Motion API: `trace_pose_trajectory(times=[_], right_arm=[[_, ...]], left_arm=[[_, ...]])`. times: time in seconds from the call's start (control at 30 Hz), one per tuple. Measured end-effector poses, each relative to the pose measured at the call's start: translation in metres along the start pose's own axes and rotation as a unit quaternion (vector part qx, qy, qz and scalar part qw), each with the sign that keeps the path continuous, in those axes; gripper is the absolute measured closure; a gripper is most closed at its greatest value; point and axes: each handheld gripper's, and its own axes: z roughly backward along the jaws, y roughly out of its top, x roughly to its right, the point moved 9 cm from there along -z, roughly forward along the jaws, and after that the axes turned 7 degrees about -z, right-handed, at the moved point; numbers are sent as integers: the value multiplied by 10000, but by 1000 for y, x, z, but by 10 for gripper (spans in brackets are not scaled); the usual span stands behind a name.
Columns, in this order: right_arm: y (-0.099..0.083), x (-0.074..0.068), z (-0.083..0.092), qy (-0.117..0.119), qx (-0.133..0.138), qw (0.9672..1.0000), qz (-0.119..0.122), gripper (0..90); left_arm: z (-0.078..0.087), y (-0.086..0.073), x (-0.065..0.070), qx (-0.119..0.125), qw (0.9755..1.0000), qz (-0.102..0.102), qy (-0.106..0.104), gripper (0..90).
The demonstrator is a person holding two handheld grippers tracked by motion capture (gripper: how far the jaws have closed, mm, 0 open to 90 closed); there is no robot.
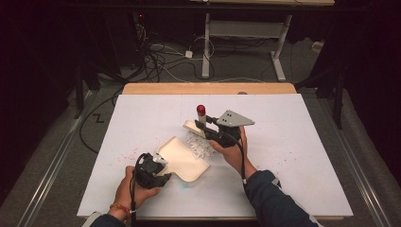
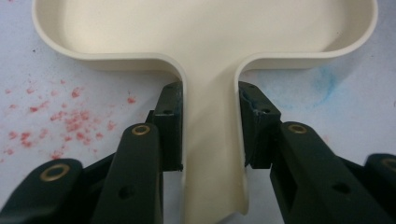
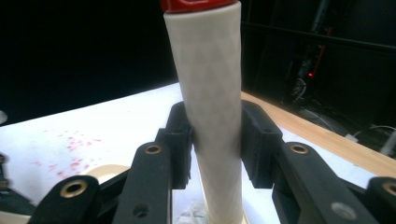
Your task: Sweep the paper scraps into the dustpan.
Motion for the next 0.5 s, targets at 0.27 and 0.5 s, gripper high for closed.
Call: trace_pose_trajectory(times=[0.27,0.5], right_arm=[[-2,-29,1,255,3,9995,161,682],[3,-54,2,593,44,9980,225,695]], left_arm=[[-5,6,2,-33,10000,-5,-1,633],[-6,8,4,-48,10000,-15,-33,632]])
